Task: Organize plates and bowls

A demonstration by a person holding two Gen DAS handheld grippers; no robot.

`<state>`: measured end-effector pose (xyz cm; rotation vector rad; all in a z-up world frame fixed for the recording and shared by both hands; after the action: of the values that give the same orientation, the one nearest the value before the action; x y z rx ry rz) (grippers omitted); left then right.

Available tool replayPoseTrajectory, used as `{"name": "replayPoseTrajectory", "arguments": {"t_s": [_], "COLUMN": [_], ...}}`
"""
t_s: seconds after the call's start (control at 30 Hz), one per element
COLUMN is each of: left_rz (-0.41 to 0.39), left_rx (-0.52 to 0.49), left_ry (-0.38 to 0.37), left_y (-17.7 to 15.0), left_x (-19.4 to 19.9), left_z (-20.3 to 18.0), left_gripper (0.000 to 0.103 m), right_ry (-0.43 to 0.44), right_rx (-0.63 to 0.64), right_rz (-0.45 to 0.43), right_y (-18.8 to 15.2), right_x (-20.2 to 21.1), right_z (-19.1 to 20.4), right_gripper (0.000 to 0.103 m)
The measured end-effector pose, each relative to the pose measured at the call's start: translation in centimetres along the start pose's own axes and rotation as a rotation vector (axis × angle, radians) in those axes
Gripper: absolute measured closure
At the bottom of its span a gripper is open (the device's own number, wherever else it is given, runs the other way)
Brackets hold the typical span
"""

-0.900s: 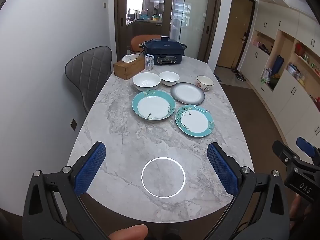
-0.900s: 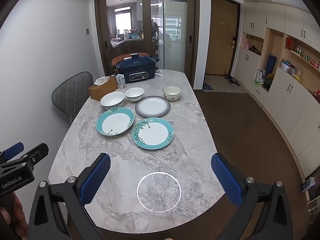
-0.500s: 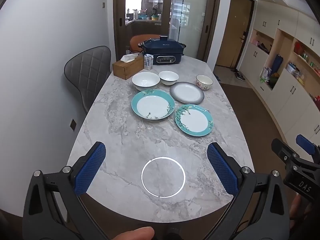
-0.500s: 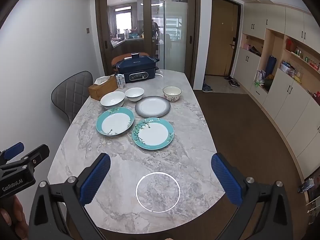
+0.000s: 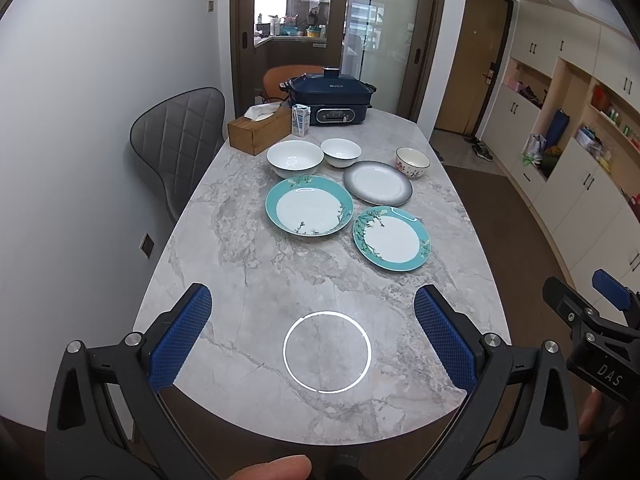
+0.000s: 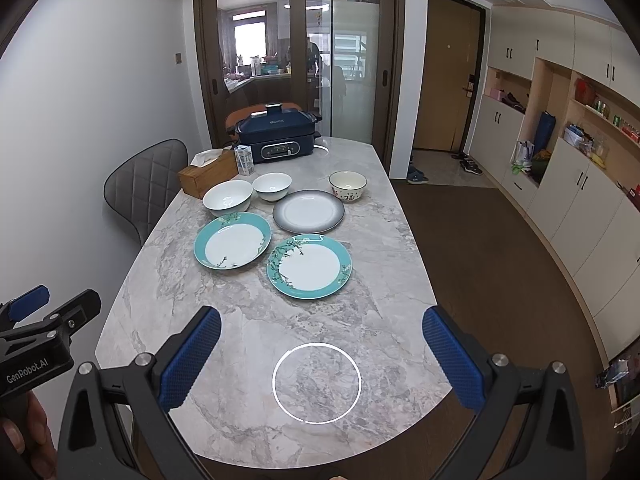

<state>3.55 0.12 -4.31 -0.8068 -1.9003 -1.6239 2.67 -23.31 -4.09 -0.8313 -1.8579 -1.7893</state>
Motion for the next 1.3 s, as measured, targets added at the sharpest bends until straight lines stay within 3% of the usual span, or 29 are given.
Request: {"name": "replayPoseTrajectory", "arguments": {"t_s": [1.3], "left_rz": [0.009], "left_rx": [0.005], "left_ry": [-0.004], "left_y": [0.13], "left_x": [-0.09], "left_z": [0.03], "left_gripper": [0.000], "right_ry": [-0.003], "right_rx": [0.005], "right_rz": [0.006], "right_y": [-0.13], "right_x": [-0.45], "right_z": [0.33], "right_gripper": [0.000]}}
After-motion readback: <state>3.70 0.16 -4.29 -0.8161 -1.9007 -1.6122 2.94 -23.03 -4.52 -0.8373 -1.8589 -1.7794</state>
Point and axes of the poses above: each gripper's, at about its wrist camera, not at the fingertips, and x roughly against the way its jaws point, z to its left, y to its top, the point moved 5 cm from there along -x, roughly the way its jaws point, and after that the axes turned 7 degrees about -y, right-handed, at the moved point
